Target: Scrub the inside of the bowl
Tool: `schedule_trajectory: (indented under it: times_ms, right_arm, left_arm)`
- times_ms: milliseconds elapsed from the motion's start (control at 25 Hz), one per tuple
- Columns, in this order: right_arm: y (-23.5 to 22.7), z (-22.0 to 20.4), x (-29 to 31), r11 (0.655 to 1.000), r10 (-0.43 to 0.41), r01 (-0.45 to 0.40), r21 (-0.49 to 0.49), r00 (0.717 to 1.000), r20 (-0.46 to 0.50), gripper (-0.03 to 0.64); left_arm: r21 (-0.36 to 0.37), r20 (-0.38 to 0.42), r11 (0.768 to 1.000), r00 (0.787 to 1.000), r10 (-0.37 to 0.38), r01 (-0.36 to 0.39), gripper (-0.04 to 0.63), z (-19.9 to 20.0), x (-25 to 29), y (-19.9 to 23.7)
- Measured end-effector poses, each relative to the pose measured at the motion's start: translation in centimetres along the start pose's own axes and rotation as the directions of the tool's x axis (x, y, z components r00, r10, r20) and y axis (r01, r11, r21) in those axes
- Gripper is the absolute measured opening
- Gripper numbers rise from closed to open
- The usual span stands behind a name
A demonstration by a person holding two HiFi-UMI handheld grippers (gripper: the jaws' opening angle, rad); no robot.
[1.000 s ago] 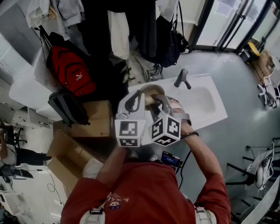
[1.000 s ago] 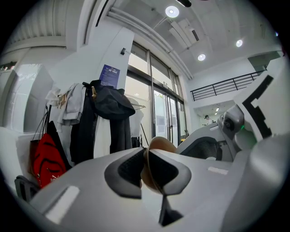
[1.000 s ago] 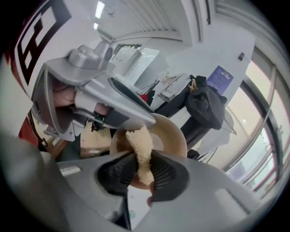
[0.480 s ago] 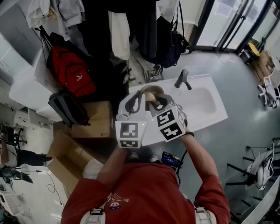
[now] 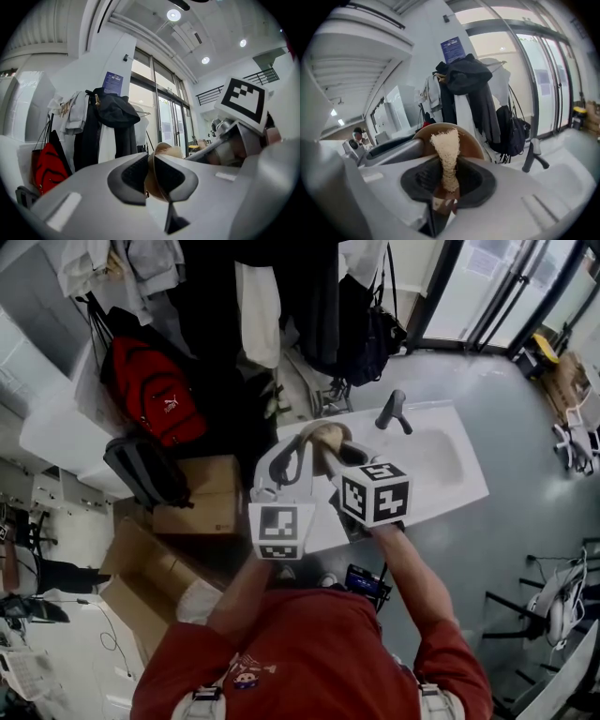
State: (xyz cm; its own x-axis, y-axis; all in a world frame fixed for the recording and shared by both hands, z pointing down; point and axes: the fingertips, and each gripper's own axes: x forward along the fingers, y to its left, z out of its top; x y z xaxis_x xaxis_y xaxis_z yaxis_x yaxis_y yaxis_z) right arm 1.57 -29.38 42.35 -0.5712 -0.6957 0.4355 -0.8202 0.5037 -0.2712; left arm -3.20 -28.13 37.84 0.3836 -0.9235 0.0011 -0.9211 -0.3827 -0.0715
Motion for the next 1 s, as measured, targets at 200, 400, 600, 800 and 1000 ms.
schedule_trajectory:
  times_ms: [200,400,600,800,1000]
  right_arm:
    - [-0.3,0.4,-0.2,0.948,0.087,-0.097,0.304,0.995,0.046,0.077]
    - [-0.7,-0.2,-0.2,0.749,0.175,-0.212,0.628,0.977,0.122,0.077]
    - [-1.0,-0.8,-0.1,0.576,0.222,-0.27,0.772,0.96,0.171,0.077]
    - [-1.2,-1.1,-0.1,0.576,0.221,-0.272,0.771,0.96,0.173,0.077]
    - [-1.3,-1.1,-0.4,0.631,0.204,-0.256,0.733,0.966,0.162,0.077]
  left_arm:
    - [0.009,0.023,1.0,1.0,0.007,-0.007,0.044,0.6,-0.2,0.2]
    - [0.036,0.044,0.999,0.999,0.01,-0.012,0.044,1.1,-0.3,0.1]
    - [0.034,0.049,0.999,0.999,0.007,-0.009,0.044,1.1,-0.3,-0.1]
    - [0.033,0.045,0.999,0.999,0.006,-0.007,0.044,0.8,-0.3,-0.3]
    - [0.02,0.035,1.0,0.999,0.007,-0.008,0.044,0.5,-0.3,-0.4]
